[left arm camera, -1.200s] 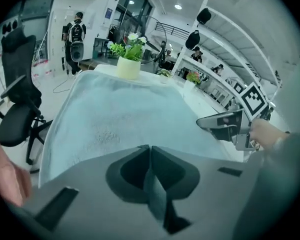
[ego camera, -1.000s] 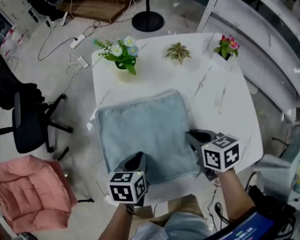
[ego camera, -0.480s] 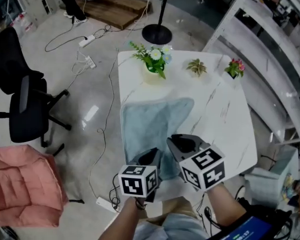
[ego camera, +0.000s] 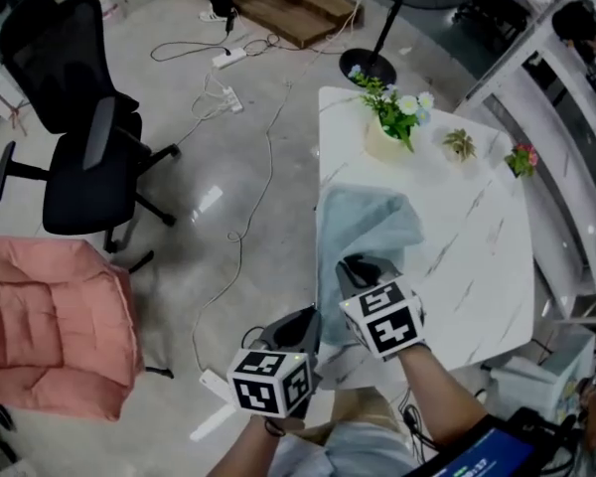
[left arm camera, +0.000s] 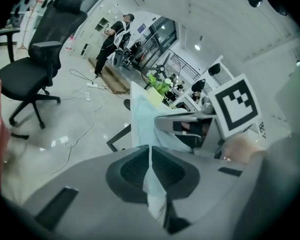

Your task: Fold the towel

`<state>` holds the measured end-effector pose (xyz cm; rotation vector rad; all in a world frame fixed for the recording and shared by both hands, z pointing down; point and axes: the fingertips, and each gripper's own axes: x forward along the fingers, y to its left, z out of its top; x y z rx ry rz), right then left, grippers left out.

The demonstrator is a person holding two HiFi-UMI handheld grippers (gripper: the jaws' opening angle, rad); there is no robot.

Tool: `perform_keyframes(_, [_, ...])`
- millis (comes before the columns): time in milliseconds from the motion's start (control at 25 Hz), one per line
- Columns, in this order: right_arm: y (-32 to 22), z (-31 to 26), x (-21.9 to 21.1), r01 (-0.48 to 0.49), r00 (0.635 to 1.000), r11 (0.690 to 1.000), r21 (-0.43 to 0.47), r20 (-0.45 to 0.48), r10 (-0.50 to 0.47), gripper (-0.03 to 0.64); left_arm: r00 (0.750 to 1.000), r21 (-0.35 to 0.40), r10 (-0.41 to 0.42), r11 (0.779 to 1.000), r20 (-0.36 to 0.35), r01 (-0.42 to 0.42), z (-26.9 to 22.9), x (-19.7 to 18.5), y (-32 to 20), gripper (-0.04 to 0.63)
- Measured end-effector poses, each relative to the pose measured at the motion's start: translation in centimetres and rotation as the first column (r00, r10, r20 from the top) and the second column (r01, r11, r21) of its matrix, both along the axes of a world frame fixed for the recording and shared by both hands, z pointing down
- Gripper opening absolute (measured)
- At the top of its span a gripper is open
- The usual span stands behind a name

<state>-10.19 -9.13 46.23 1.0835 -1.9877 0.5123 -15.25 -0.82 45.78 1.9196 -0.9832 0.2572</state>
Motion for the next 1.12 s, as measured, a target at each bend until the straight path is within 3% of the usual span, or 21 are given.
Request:
perform_keyframes(200, [0.0,3.9,-1.5,0.007,0.998,0.999,-0.039,-0.054,-0.009,0.038,1.000,-0.017,-0.031,0.999,0.004,0.031,0.9,-2.8,1.3,0.021])
perform_keyframes(400, [0.1,4.2,-2.0,0.046,0.997,0.998,-0.040,-0.060,-0.048,0.057,0.999,-0.015,-0.034,0.999,0.006,0.034,0.7,-3.7,1.8,0.021])
perform_keyframes(600, [1.3,2.3,-2.7,0.085,0.996,0.995,-0.043,-0.007,-0.086,0.169,1.000,0.016,-0.008,1.000,0.013,0.008,-0.5,-3.2,1.9,0.021])
perform_keyframes(840, [2.6,0.1,-2.1,0.062,0.998,0.997,-0.045,0.028,-0.061,0.187,0.999,0.068,0.039,0.997,0.035,-0.041,-2.6,-2.3,1.2,0.021])
perform_keyframes(1000, [3.0,-3.6,-1.6,0.041,0.989,0.999,0.015,0.139,-0.042,0.187,0.997,0.093,0.061,0.994,0.050,-0.066,-3.5,-1.7,0.6,0.021])
perform_keyframes(1120, [3.1,-6.1,-0.7,0.036,0.984,0.997,0.067,0.173,-0.048,0.187,0.996,0.101,0.065,0.992,0.056,-0.071,-3.8,-1.3,0.2,0.021])
